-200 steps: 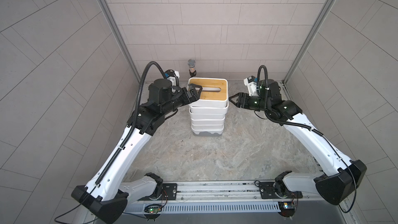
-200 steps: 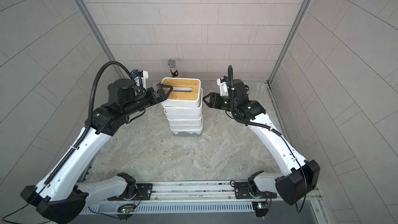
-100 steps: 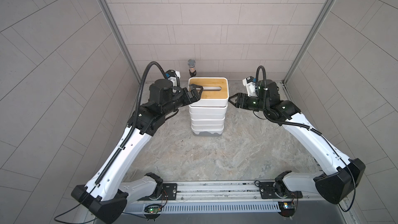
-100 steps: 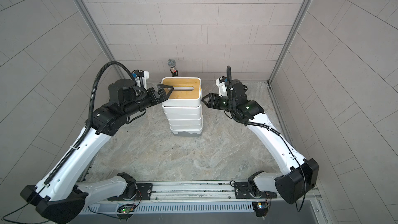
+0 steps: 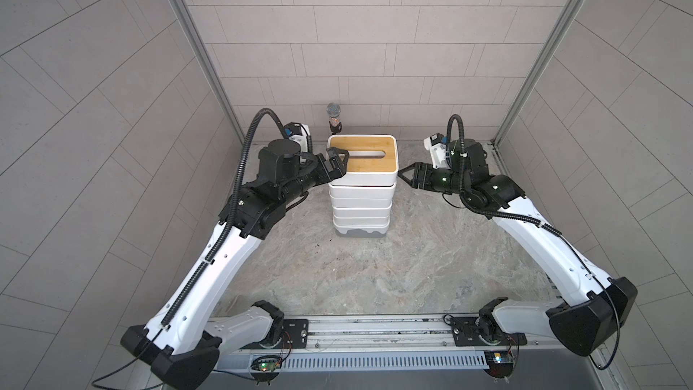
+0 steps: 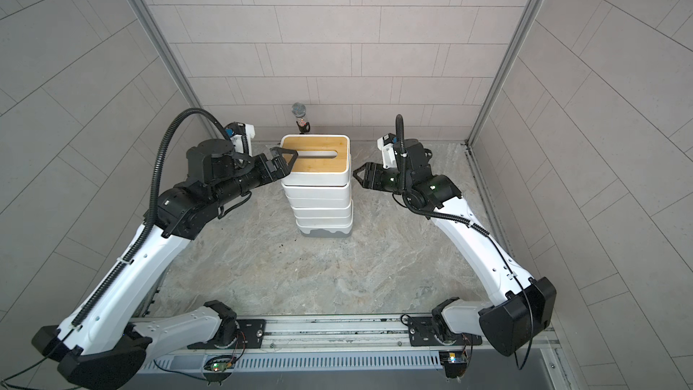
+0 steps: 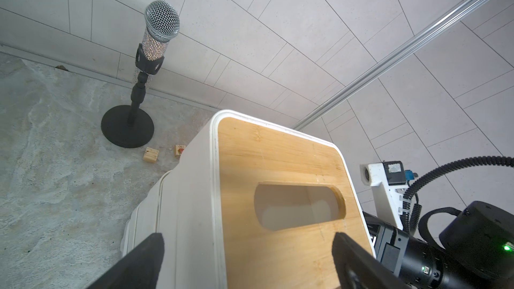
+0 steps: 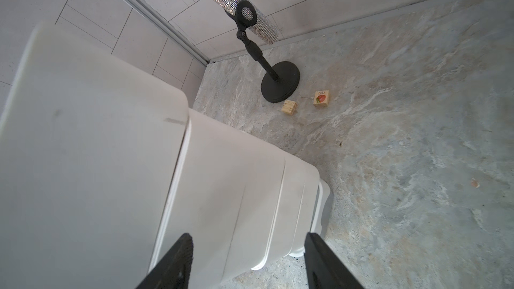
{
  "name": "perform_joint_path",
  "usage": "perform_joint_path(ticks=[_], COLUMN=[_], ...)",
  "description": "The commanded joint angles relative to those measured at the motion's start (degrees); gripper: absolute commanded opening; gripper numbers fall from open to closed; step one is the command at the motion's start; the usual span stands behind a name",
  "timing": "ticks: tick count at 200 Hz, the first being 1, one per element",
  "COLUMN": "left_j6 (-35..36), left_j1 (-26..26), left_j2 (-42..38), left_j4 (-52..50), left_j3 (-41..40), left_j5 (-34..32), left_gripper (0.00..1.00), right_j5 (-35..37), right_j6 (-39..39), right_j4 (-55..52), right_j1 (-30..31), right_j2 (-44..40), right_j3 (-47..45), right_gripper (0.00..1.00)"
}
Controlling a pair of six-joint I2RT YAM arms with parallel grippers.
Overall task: Stack the tissue boxes
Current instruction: Reset both arms
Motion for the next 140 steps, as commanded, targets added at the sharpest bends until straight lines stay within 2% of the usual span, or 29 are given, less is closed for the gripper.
perform_joint_path(ticks=[1,18,34,56,70,87,101,123,140], left_j6=[1.5,3.1,5.3,6.4,8.0,8.2,7.3,6.1,6.5], left_j1=[0.4,1.3,4.1,9.9,12.3,15.6,20.2,27.4,31.3], left_j2=[-1.2,-2.0,-2.7,-5.2,-7.2,-9.7,-11.8,-13.0,-10.7], left_j4=[-0.9,-2.8,-7.8,-11.8,-14.9,-15.9,-13.9,-5.2,3.3], left_j3=[2.3,4.3,8.1,9.5,8.1,1.0,-6.3,-19.7,-29.7], left_j5=[-1.3,-2.3,-4.1,-5.1,-10.1,-17.5,-18.6,-18.9,-22.2], left_gripper=[1.0,1.0,1.0,1.0,1.0,1.0,1.0,1.0,1.0], right_j5=[0.8,0.4,2.4,8.8,13.9,21.0,25.4,33.1,37.4], right_j6=[-1.7,-2.4,-3.4,-5.3,-6.5,-7.5,-7.8,-9.0,-11.5], right_j4=[-1.7,-2.2,-2.6,-2.5,-1.1,2.6,7.6,17.3,23.6], right_j1=[-1.4,-4.6,-8.1,-12.0,-14.0,-17.0,-19.4,-21.2,-22.1], right_j2=[-2.7,-3.9,-5.9,-9.4,-11.3,-13.8,-15.5,-15.9,-12.9], right_j3=[1.6,0.9,-0.3,-4.4,-8.4,-15.5,-22.3,-31.9,-36.5], right_gripper=[0.68,0.69,0.73,0.79,0.83,0.87,0.9,0.95,0.98])
